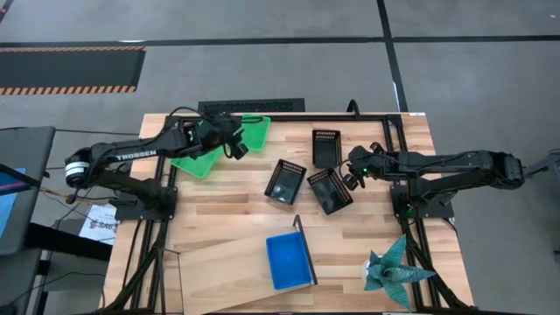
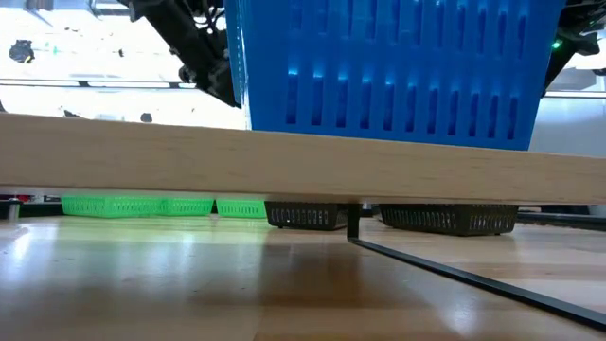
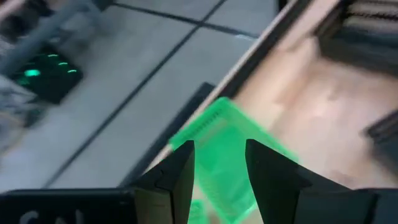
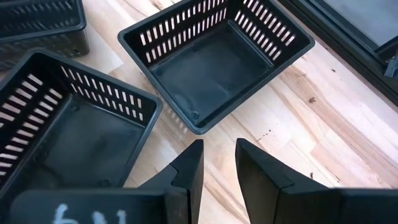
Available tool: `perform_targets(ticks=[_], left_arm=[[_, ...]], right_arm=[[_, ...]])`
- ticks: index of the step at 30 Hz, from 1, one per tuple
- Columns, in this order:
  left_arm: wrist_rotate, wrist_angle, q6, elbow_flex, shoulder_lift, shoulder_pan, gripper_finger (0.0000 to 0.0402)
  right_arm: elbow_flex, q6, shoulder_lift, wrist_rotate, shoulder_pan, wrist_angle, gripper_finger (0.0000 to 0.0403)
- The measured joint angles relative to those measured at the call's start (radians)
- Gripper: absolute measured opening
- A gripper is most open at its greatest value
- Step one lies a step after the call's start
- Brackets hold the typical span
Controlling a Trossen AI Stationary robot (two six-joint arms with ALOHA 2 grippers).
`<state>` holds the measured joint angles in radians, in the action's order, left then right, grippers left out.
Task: Stack baskets on shelf by color
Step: Put the top right green basket on the shelf
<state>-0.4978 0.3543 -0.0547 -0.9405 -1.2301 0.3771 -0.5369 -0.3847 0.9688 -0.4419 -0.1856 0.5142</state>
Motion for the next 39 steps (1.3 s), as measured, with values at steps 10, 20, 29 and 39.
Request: perform_targets(ticks=[10,20,29,39], left_arm=[[-0.098,-0.015,-0.041,0.0,0.0,0.006,0.0132],[0.022,-0.05,-0.064,-0.001,-0.009,0.009,0.0132],[0.118,-0.141,-0.167,-0.001,-0.201,0.068,0.0161],[0.202,-0.126,-0.228,-0.044,-0.392,0.108,0.024]], right_arm=[[0.0,0.0,0.0,-0.006,0.0,-0.067,0.0118],[0.0,0.0,0.0,-0.005,0.0,-0.104,0.0118],[0.0,-0.001,0.0,-0.004,0.001,-0.113,0.0118],[0.0,-0.002,0.0,0.0,0.003,-0.11,0.0118]])
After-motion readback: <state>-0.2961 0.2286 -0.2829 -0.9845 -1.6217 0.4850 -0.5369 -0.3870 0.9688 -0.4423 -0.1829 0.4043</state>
